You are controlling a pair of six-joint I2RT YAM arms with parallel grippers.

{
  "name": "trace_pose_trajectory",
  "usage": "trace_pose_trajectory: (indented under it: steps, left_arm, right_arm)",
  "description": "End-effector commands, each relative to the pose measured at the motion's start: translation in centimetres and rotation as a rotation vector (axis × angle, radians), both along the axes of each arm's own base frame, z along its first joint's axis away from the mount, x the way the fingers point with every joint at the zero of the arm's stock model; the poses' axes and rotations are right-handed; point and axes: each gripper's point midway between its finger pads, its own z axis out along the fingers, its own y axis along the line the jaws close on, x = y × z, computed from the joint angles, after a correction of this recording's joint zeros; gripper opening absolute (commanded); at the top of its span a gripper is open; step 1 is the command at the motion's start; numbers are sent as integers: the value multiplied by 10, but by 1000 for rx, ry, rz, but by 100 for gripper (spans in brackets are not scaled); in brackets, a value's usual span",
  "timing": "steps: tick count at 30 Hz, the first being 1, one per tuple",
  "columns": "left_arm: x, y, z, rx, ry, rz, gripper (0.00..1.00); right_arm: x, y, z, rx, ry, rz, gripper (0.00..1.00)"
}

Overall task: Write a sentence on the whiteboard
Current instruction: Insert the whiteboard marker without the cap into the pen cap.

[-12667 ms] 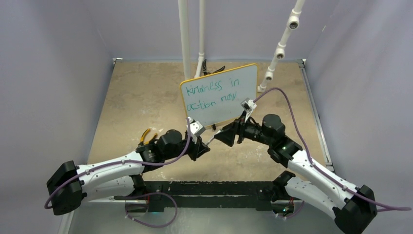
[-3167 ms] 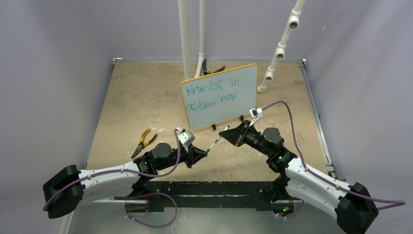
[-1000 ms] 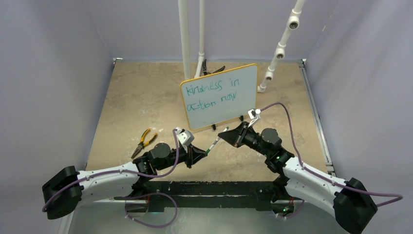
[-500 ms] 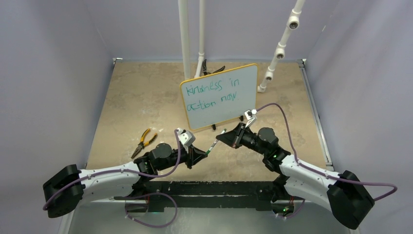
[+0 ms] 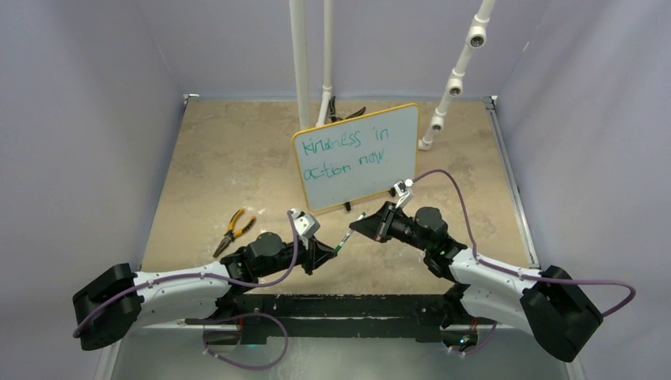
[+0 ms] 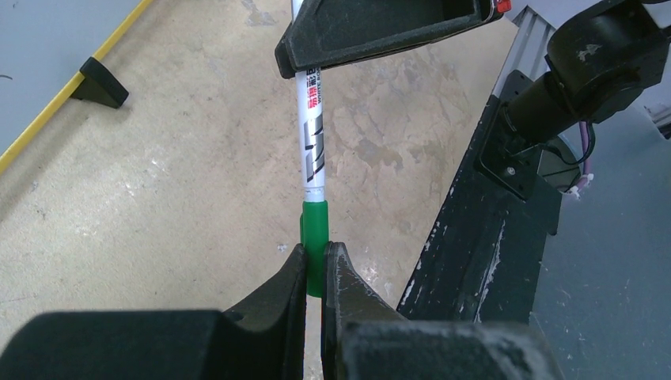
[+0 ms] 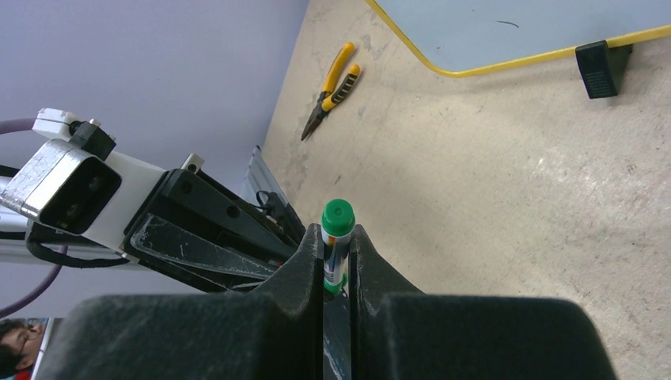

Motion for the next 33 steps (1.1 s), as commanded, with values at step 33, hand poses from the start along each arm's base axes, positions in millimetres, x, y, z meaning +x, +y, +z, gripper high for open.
trace_pose_trajectory:
  steps: [33]
  left_arm:
    - [16, -26, 65, -228, -7, 40, 0]
  right_arm:
    - [-7, -5, -26, -83, 30, 17, 0]
